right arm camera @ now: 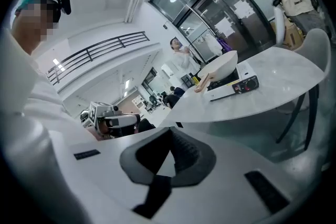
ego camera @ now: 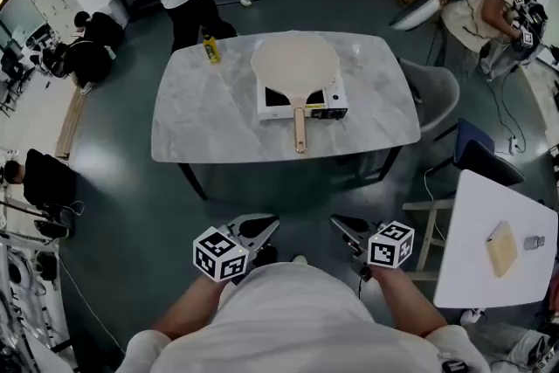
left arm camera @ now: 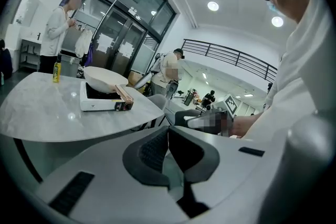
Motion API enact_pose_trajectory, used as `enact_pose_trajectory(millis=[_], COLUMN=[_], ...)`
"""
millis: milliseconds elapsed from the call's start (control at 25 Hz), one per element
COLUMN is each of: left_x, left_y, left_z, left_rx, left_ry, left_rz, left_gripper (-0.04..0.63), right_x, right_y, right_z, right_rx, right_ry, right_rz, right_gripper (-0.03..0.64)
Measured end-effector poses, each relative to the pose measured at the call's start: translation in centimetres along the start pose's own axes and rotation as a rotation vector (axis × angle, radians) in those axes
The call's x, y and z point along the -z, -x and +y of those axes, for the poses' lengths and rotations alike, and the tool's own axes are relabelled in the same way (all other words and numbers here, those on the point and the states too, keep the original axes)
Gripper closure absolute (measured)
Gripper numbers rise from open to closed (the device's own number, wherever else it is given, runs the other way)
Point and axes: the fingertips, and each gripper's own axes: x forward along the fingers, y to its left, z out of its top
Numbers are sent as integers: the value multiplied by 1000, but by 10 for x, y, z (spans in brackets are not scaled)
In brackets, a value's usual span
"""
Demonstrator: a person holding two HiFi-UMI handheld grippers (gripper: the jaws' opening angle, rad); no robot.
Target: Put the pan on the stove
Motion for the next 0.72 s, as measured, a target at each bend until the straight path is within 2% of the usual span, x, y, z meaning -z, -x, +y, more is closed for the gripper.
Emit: enact_pose_trajectory(millis=[280, 720], left_x=[7, 23], left_y=[5, 24], left_z=[-20, -36], left_rx=[13, -22], left_ry=[-20, 4], left_rz=[-5, -34], left_gripper=[577, 576], right_x=[9, 11], right_y=[13, 20], right_z=[18, 37], right_rx=[14, 9], right_ry=[56, 127], right_rz=[-1, 3], right_gripper=[612, 612])
